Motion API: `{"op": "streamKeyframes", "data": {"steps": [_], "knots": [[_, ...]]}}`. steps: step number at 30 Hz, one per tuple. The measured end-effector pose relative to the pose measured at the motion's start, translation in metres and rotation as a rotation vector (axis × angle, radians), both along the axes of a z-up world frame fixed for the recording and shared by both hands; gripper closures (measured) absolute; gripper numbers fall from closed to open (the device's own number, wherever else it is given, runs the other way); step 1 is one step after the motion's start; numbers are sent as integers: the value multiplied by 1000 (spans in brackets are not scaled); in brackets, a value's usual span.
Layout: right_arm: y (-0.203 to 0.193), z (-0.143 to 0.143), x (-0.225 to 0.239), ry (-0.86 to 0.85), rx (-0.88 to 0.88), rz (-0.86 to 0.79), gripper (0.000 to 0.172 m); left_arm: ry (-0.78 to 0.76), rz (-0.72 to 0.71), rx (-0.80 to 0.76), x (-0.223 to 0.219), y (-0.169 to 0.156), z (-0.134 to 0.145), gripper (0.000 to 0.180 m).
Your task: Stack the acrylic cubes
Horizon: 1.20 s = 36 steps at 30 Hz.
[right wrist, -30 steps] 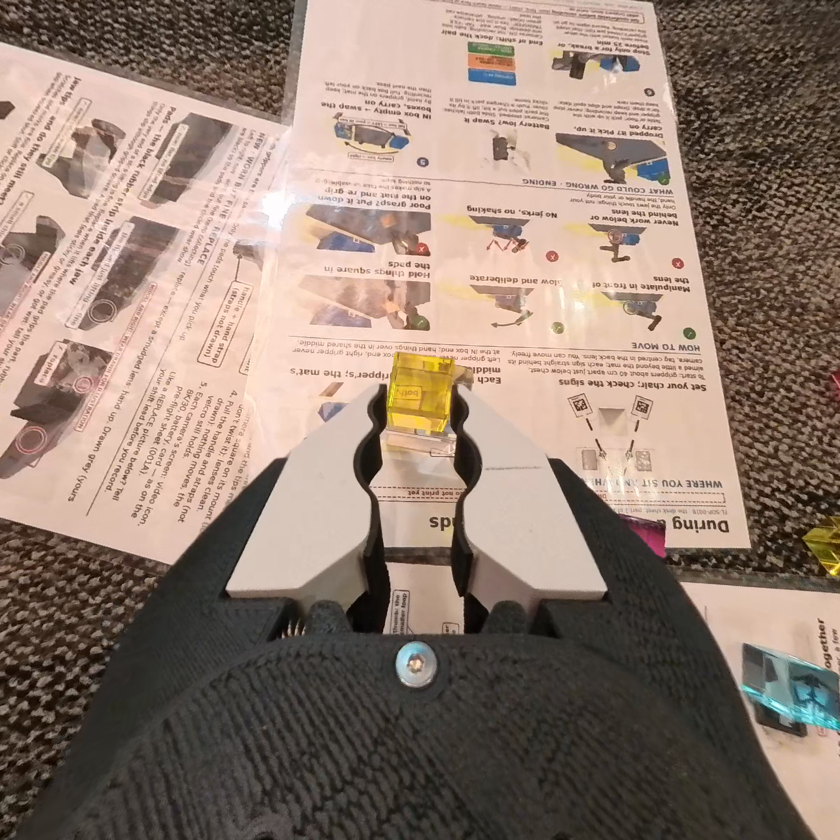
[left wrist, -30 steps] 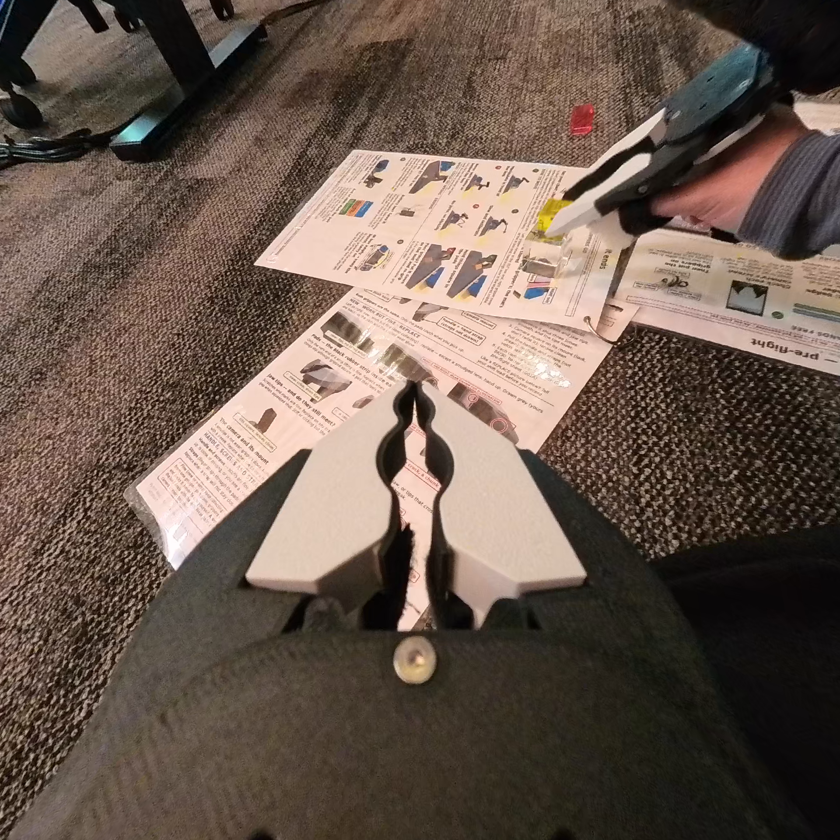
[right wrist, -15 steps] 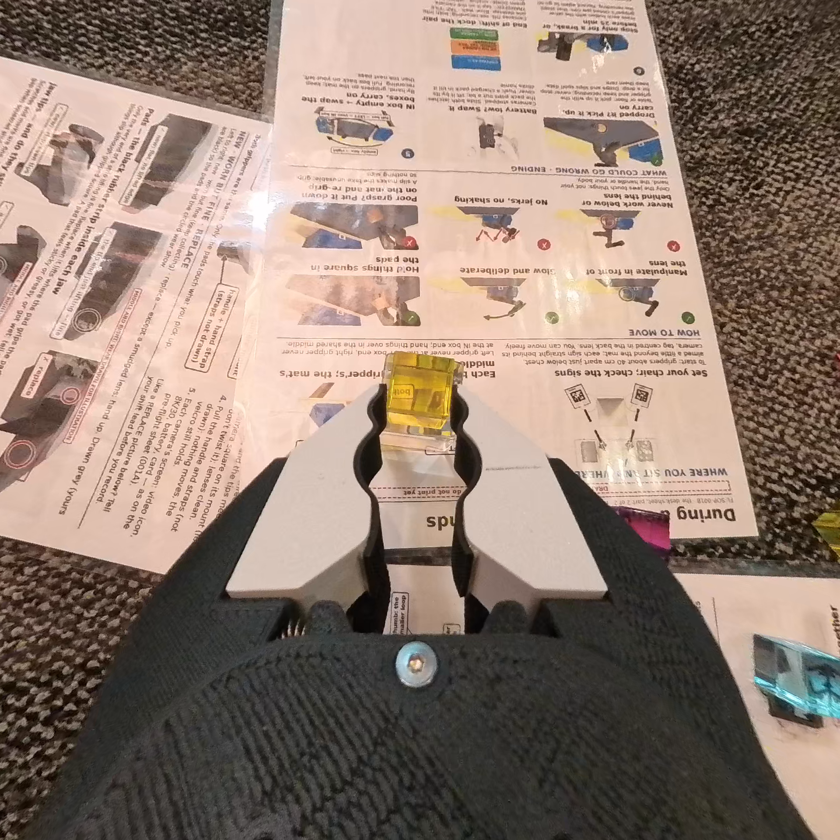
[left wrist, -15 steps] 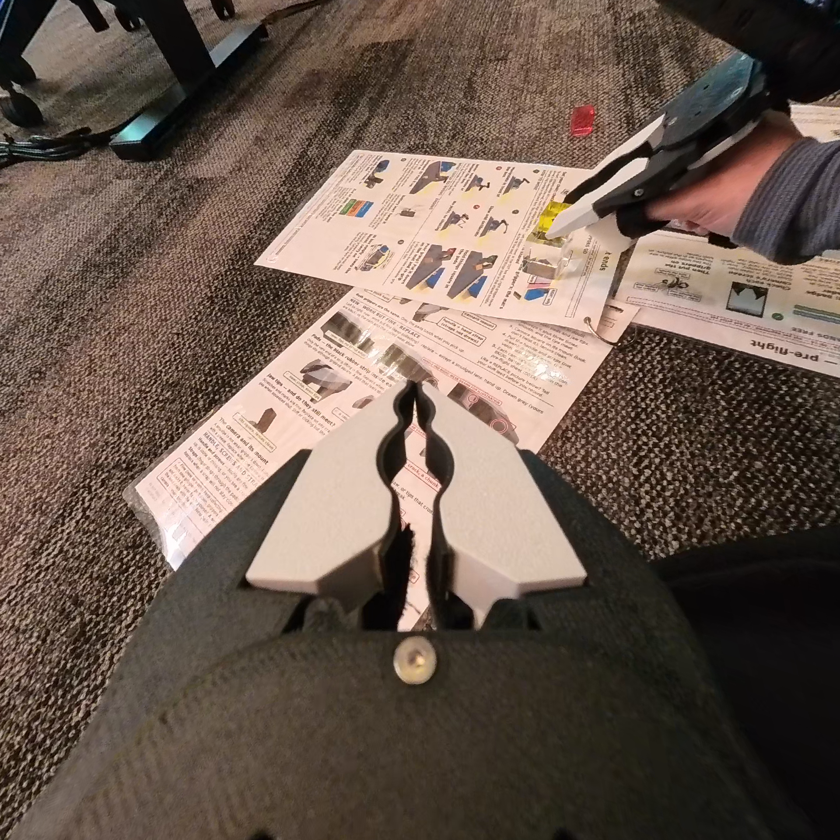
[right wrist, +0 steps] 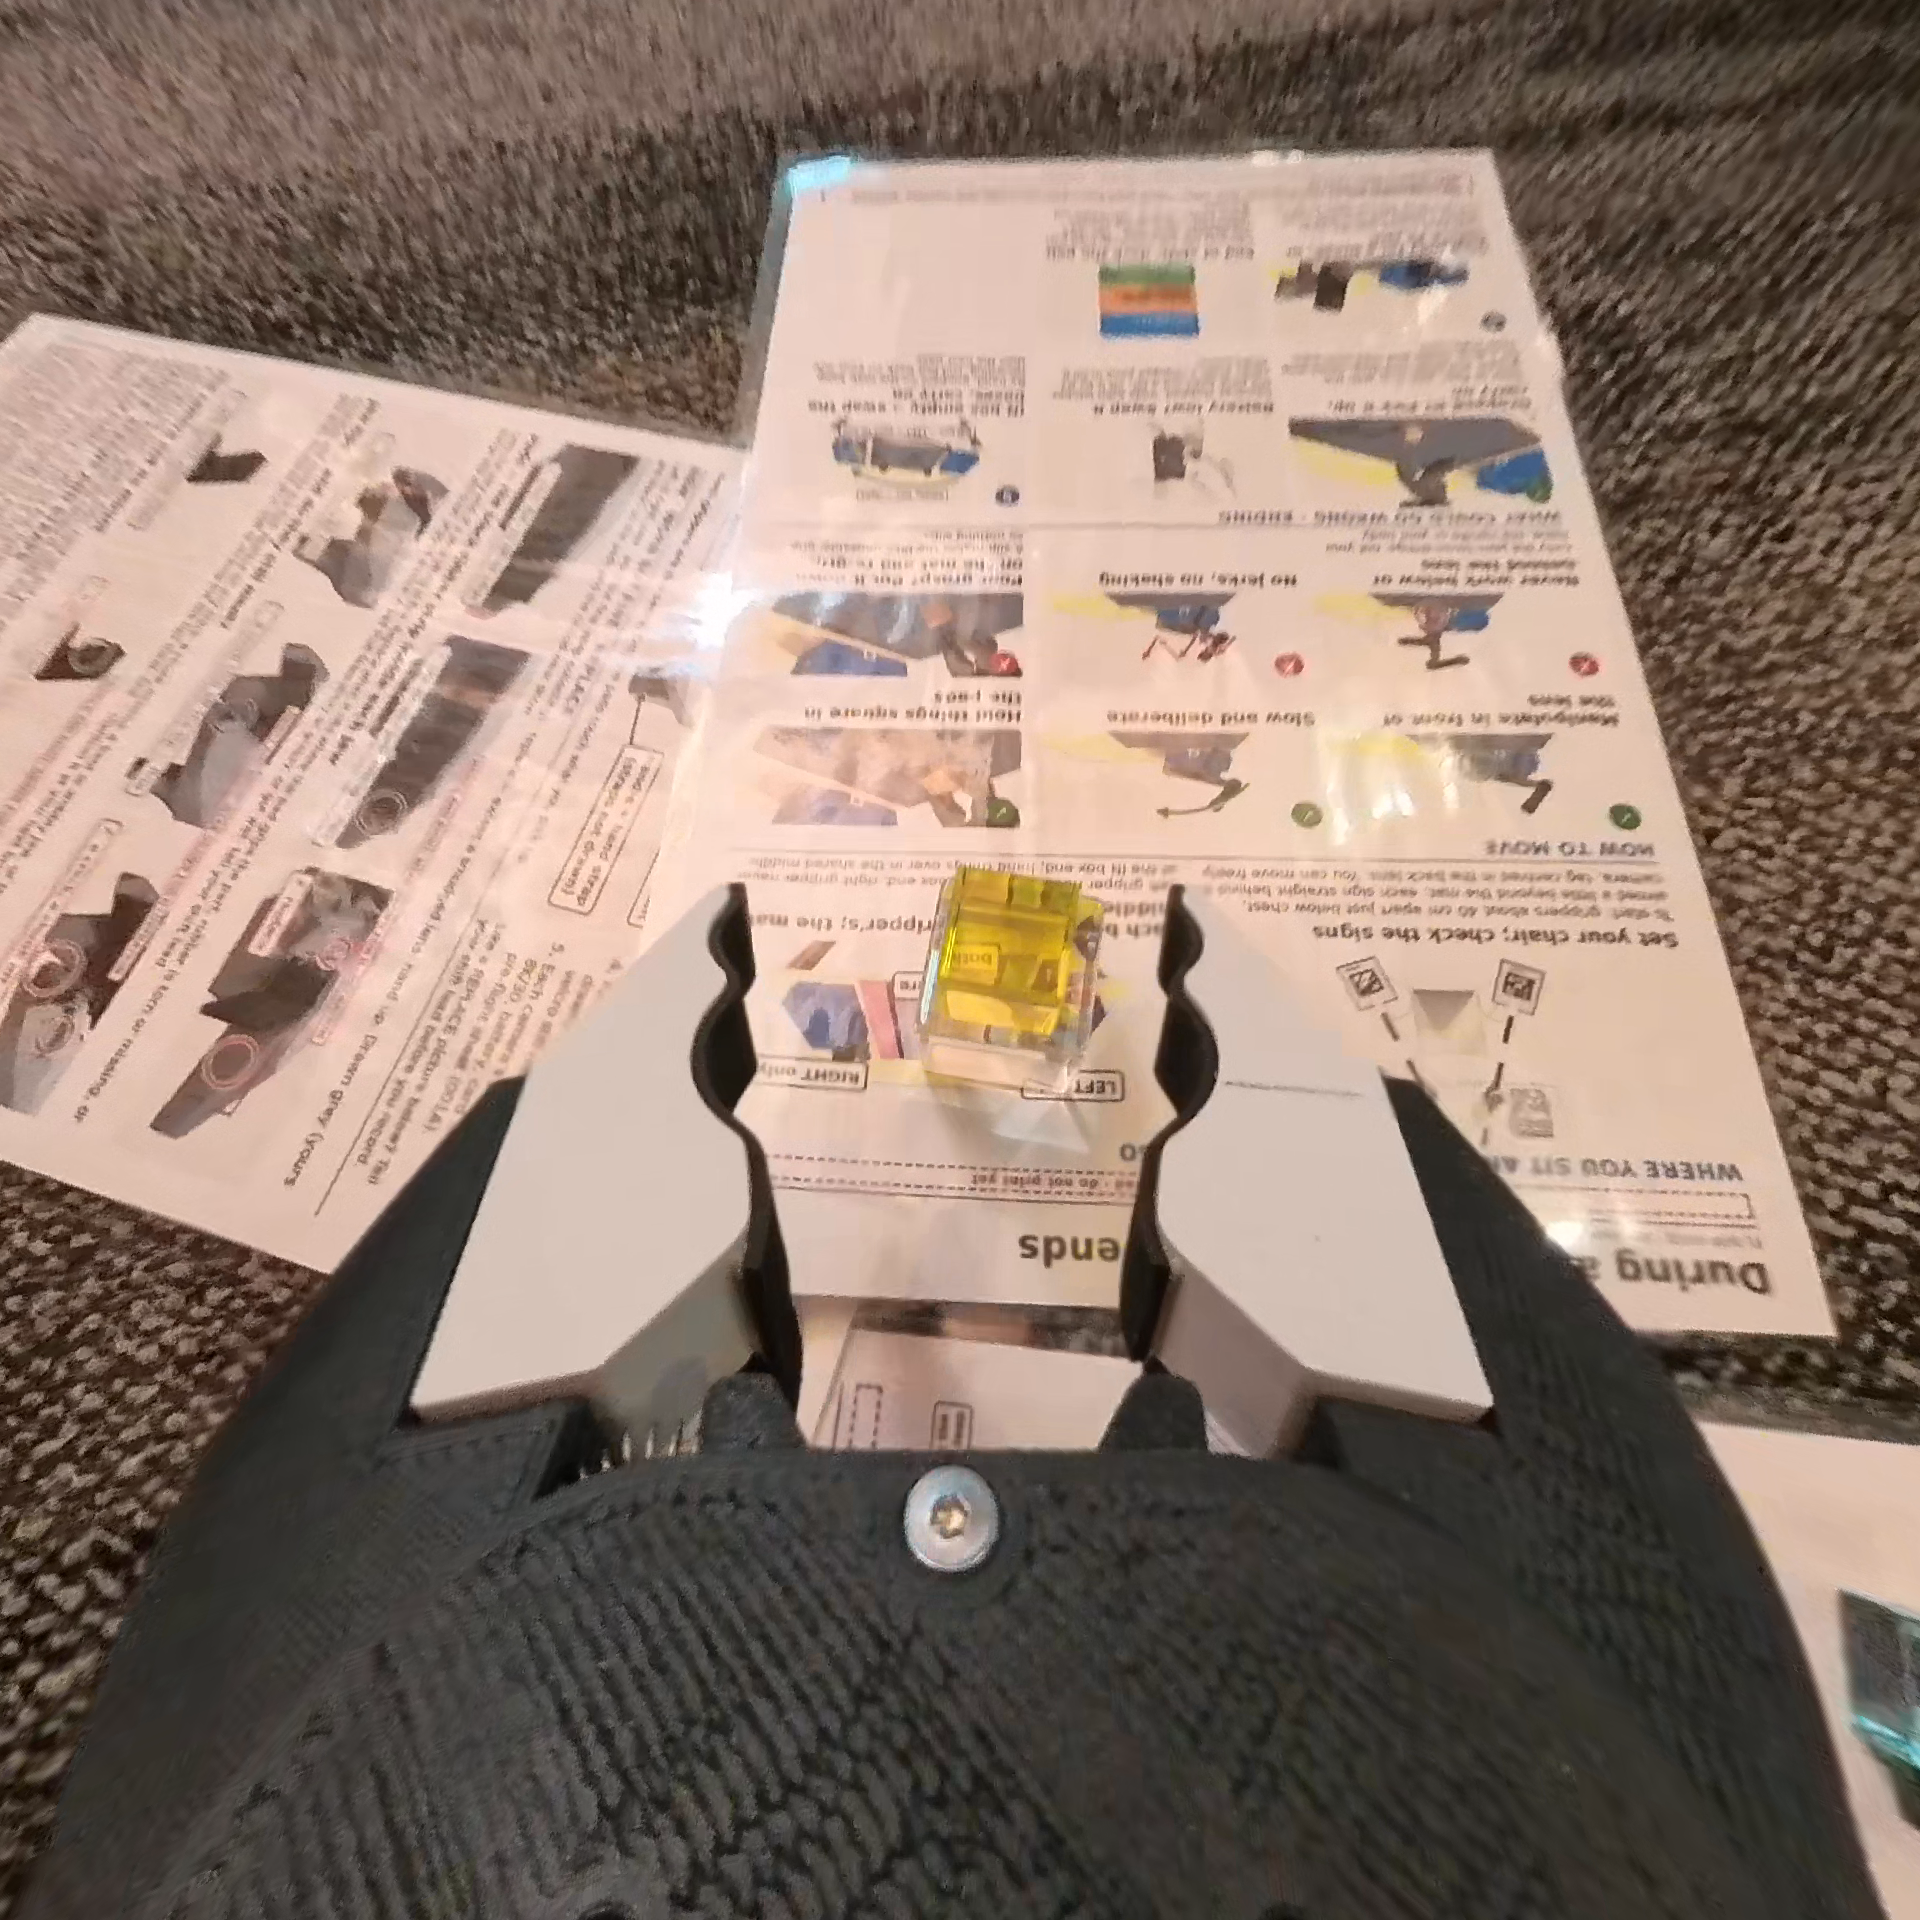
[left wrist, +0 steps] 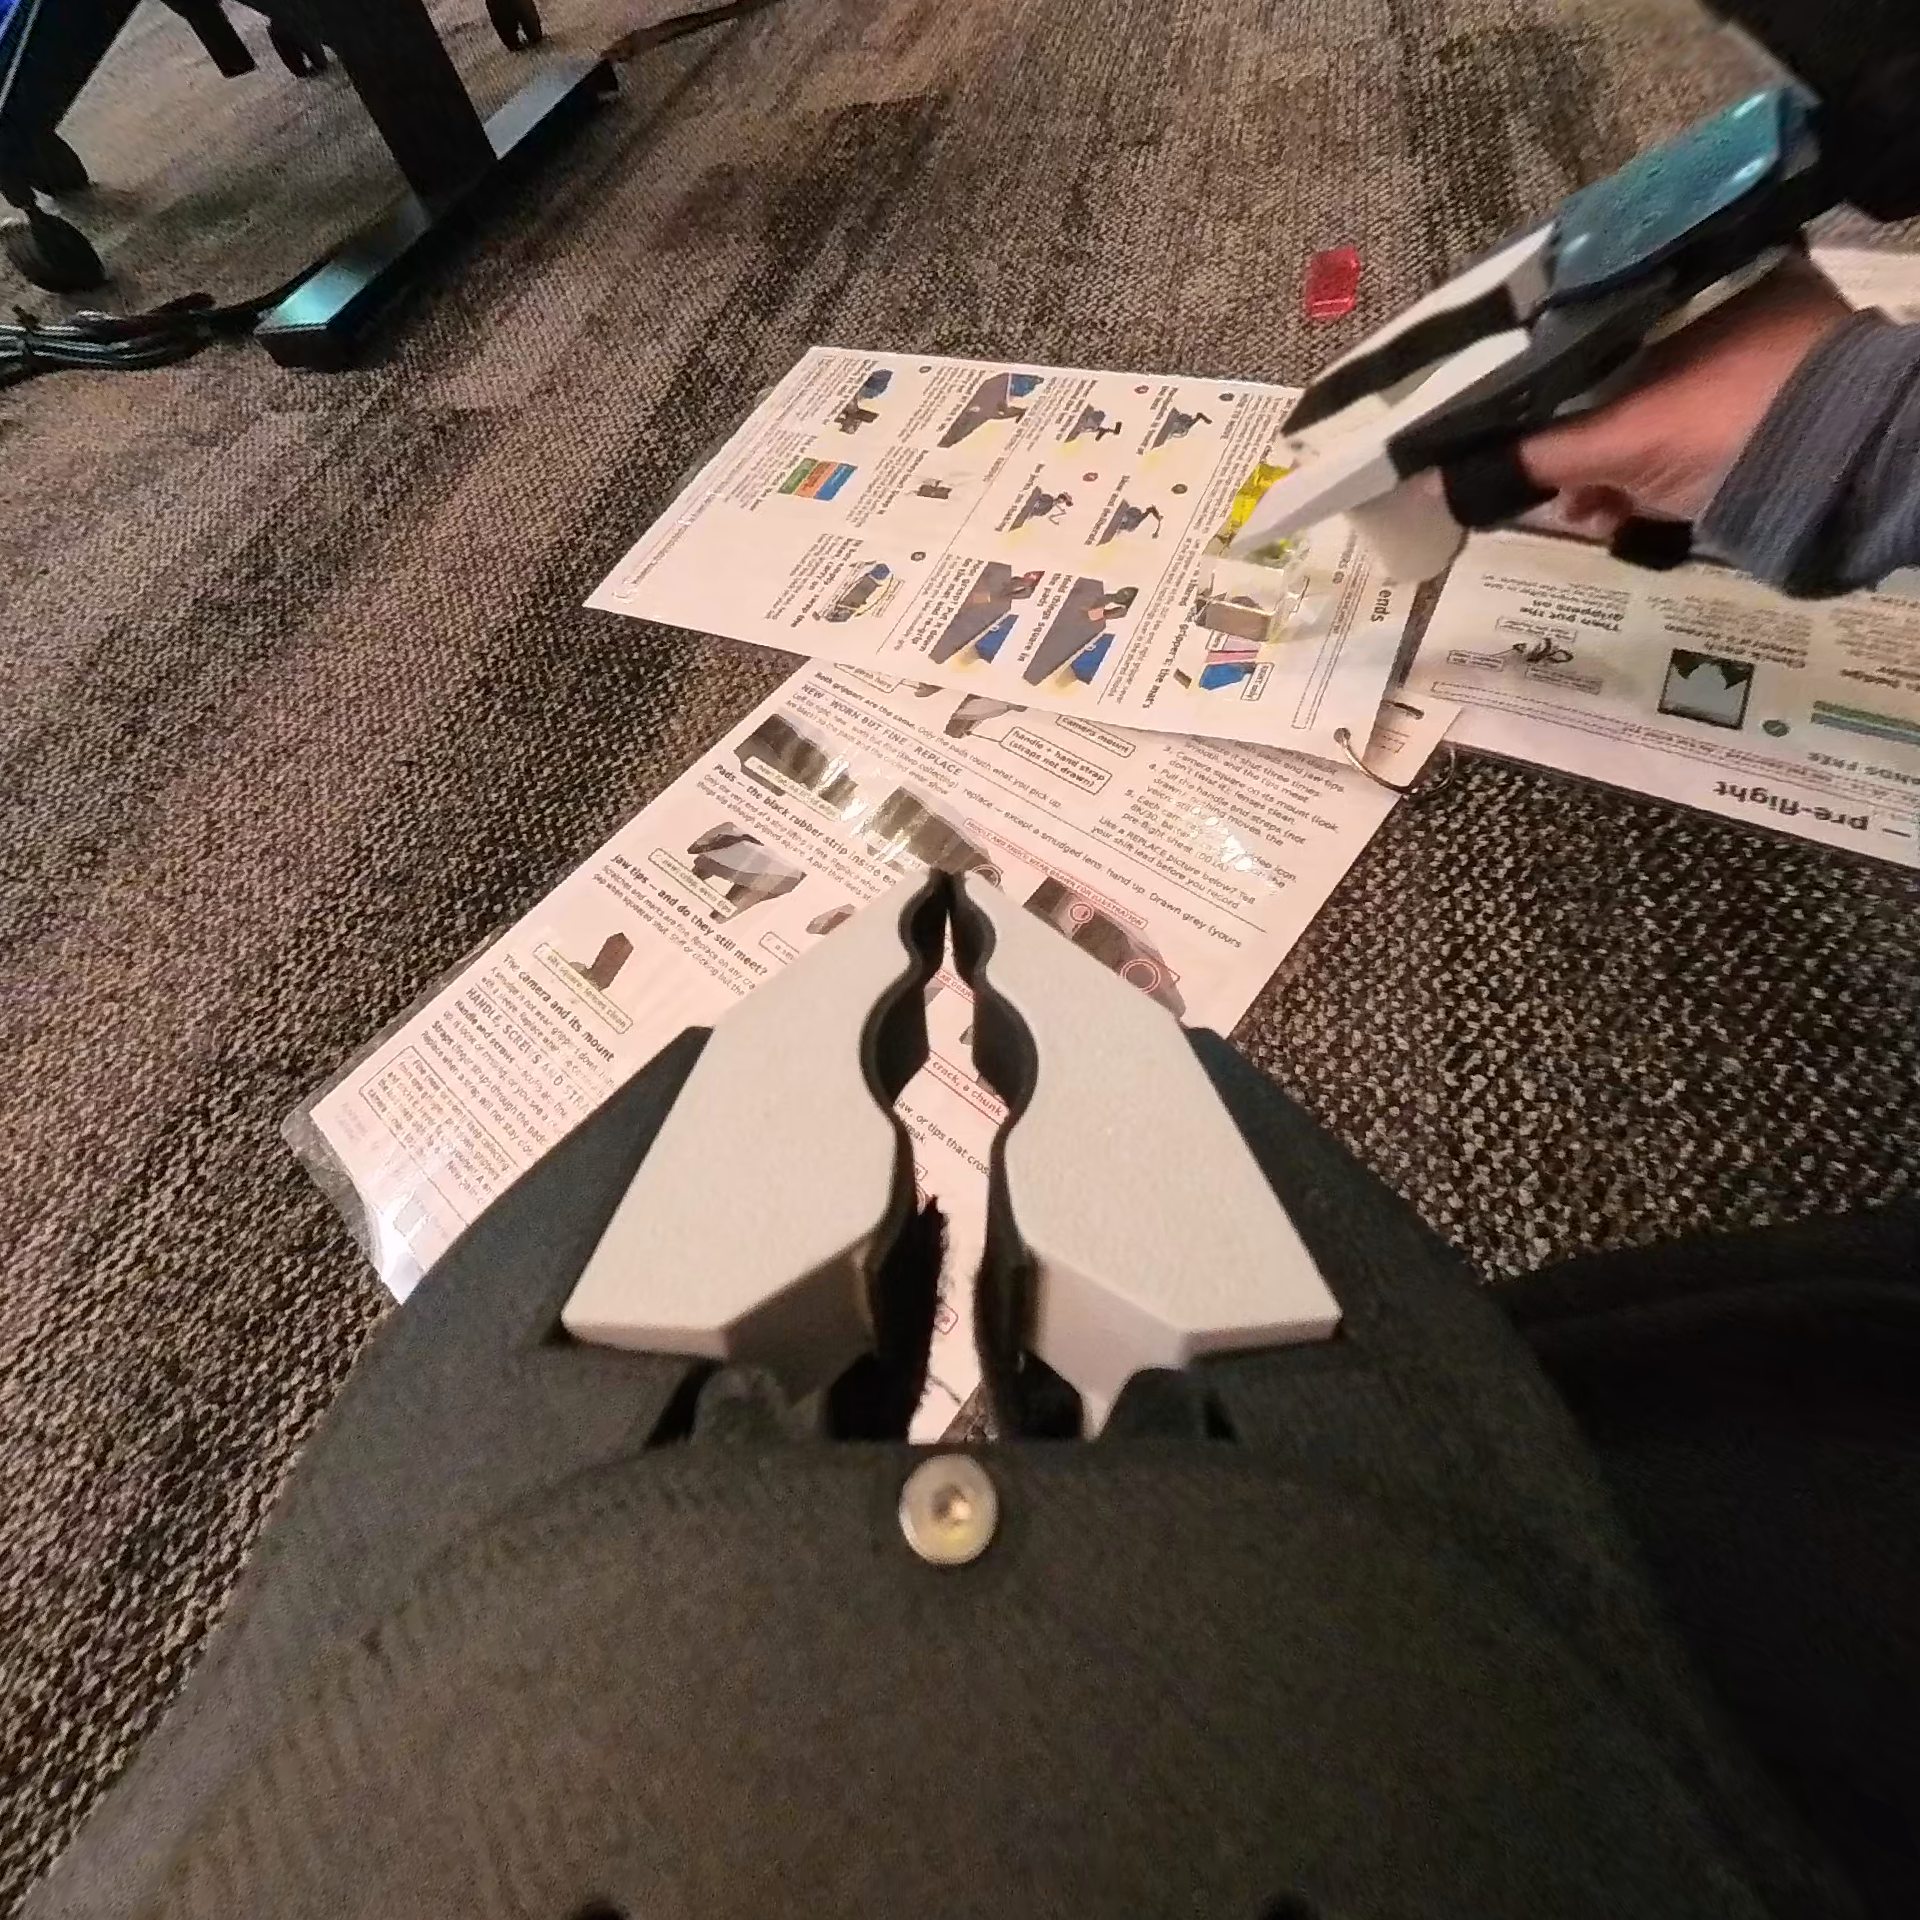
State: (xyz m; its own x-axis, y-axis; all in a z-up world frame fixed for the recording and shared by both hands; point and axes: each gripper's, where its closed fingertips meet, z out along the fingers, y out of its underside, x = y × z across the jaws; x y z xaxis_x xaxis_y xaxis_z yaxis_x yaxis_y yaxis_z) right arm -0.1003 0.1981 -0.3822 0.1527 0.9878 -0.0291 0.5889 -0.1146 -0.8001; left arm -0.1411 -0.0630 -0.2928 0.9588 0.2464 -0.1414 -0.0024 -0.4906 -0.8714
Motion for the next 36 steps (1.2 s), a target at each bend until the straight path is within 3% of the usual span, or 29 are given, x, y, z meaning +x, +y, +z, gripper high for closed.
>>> {"op": "streamKeyframes", "data": {"steps": [5,13,23,36], "knots": [[24,22,8,100,25,-78,94,-3,1,1,0,0,0,180],[101,26,67,117,120,-377,99,-8,4,8,-1,0,1,180],[155,-27,148,6,62,-667,107,-12,2,1,-1,0,-1,180],[174,-57,166,-71,12,-742,116,-12,-3,-16,-1,1,-4,180]]}}
